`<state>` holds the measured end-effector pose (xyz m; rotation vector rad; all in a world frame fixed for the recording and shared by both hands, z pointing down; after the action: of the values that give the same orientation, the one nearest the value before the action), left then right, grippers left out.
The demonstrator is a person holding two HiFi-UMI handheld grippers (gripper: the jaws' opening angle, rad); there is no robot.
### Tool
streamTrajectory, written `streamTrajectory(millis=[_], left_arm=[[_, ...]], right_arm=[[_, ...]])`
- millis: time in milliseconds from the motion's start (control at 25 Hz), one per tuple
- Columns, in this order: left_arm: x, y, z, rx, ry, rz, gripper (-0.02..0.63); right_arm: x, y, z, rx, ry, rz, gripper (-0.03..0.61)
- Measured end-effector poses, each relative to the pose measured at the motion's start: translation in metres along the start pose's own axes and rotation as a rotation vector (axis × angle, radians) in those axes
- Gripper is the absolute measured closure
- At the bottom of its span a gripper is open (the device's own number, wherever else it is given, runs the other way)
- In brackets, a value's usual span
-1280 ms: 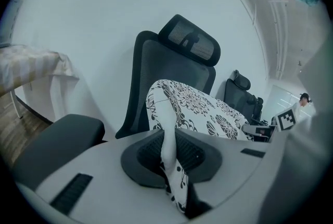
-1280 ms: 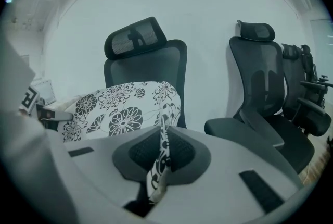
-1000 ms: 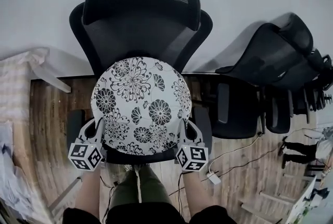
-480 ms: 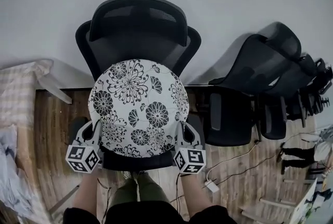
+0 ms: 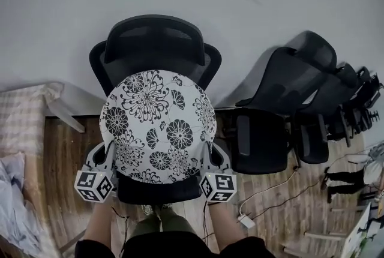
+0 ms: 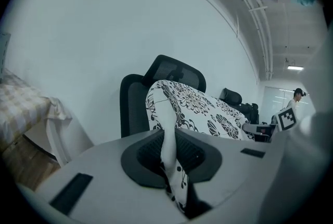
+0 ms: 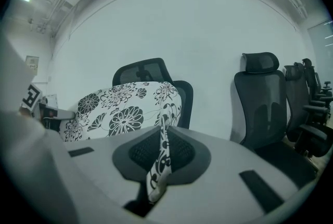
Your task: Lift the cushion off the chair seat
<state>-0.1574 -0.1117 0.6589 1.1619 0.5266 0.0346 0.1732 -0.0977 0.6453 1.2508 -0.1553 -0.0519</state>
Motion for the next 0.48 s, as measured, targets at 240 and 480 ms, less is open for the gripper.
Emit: streamTrajectory(millis=[240,480], left_arm=[[-0.002,0.007,0.005,0.036,0.014,0.001,0.572],[-0.001,0.014,0.002,0.083,0.026,0.005,0.572]], right_arm=[[0.002,0.004,0.004,0.037,0.002,-0.01,0.546],[0.003,0.0,0.002,0.106,-0.004,-0.025,0.546]])
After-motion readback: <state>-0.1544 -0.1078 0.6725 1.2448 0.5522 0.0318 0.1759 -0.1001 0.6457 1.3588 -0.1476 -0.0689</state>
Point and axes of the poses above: the fingertips, and each gripper's own axes: z forward along the fingers, x to its right, y out of its underside, the point moved 1 cm from there along -z, backward along the fingers, and after that the axes turned 10 degrees about x, right-handed, at the moved point
